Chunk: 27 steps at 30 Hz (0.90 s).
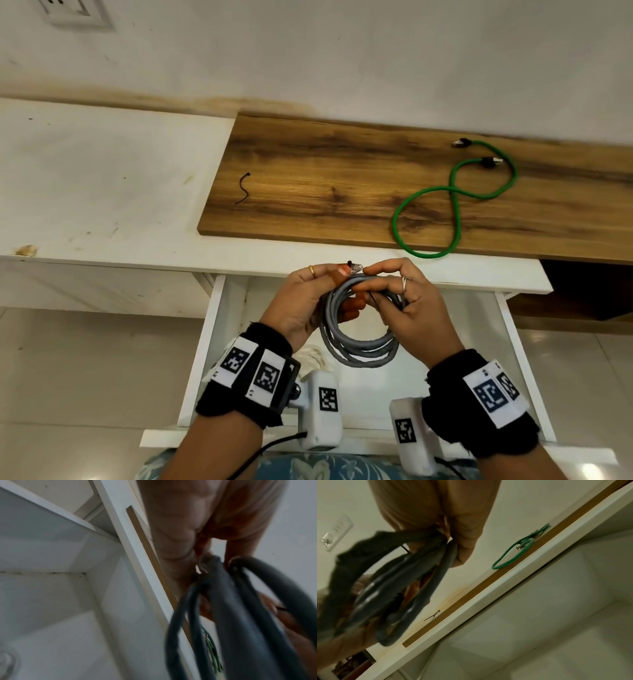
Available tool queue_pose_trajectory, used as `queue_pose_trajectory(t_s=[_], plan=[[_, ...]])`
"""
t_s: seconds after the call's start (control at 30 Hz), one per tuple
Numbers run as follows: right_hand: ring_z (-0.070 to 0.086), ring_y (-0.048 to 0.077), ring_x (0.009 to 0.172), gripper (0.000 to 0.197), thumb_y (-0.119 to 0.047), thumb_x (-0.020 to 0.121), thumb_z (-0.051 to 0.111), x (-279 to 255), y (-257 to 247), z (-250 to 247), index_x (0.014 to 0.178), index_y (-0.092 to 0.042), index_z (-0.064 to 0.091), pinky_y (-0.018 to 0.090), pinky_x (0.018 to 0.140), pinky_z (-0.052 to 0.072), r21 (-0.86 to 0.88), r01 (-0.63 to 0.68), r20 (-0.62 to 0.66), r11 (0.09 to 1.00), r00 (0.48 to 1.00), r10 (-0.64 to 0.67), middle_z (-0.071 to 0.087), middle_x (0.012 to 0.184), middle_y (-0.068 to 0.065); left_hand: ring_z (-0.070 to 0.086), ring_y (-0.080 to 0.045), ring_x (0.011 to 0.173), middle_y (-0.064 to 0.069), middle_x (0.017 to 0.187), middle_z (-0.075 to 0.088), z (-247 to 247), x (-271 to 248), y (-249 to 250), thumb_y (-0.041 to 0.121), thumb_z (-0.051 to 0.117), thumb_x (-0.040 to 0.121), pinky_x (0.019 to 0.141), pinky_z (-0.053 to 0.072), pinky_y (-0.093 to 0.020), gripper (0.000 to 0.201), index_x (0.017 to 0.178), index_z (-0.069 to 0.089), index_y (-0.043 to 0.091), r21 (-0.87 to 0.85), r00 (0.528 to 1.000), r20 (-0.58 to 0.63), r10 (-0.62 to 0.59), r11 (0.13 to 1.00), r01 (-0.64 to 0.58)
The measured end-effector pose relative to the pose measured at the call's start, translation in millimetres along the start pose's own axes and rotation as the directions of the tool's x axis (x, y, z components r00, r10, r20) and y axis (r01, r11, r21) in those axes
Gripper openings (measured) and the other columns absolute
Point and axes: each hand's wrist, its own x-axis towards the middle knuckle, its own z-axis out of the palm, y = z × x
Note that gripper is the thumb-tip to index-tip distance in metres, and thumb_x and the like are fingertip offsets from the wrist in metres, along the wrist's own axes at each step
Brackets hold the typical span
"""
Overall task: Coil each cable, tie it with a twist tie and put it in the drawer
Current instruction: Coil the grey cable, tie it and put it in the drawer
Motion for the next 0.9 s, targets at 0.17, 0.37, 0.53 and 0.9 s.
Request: queue_pose_trajectory(t_s=[0.17, 0.37, 0.53, 0.9], plan=[[0.061, 0.001, 0.090, 0.020, -0.003, 0.083, 0.062, 0, 0, 3, 0.089, -0.018, 0.074, 0.007, 0.077, 0.045, -0.035, 0.024, -0.005, 0.999, 1.000, -0.024, 0.057, 0.103, -0.002, 0.064, -0.018, 0.050, -0.009, 0.068, 0.070, 0, 2, -1, 0.020, 0.070, 0.076, 0.058, 0.055, -0.029, 0.011, 0.084, 0.069, 0.012, -0.031, 0.997, -0.065, -0.043, 0.999, 0.041], [0.059, -0.001, 0.095, 0.018, -0.003, 0.083, 0.061, 0, 0, 6, 0.090, -0.013, 0.074, 0.010, 0.082, 0.045, -0.106, 0.117, 0.005, 0.988, 0.993, -0.117, 0.058, 0.102, -0.010, 0.053, -0.011, 0.045, -0.003, 0.058, 0.059, 4, 6, -7, 0.026, 0.071, 0.081, 0.046, 0.045, -0.021, 0.016, 0.082, 0.065, 0.011, -0.009, 0.992, -0.124, -0.033, 0.999, 0.032], [0.060, 0.000, 0.090, 0.016, -0.003, 0.083, 0.064, 0, 2, 6, 0.090, -0.012, 0.075, 0.006, 0.067, 0.045, -0.084, 0.079, 0.007, 0.993, 0.997, -0.079, 0.057, 0.098, -0.021, 0.045, -0.010, 0.040, -0.002, 0.054, 0.055, 11, 6, -12, 0.022, 0.068, 0.085, 0.038, 0.033, -0.018, 0.014, 0.080, 0.061, 0.010, -0.002, 0.985, -0.165, 0.038, 0.999, -0.039], [0.060, 0.000, 0.093, 0.015, -0.011, 0.083, 0.065, -2, 2, 9, 0.092, -0.016, 0.075, 0.014, 0.080, 0.047, -0.163, 0.123, -0.018, 0.979, 0.992, -0.128, 0.060, 0.097, -0.012, 0.037, -0.005, 0.035, 0.000, 0.059, 0.055, 10, 4, -5, 0.016, 0.061, 0.090, 0.030, 0.025, -0.012, 0.018, 0.080, 0.046, 0.017, -0.047, 0.992, -0.127, 0.002, 0.999, -0.008]])
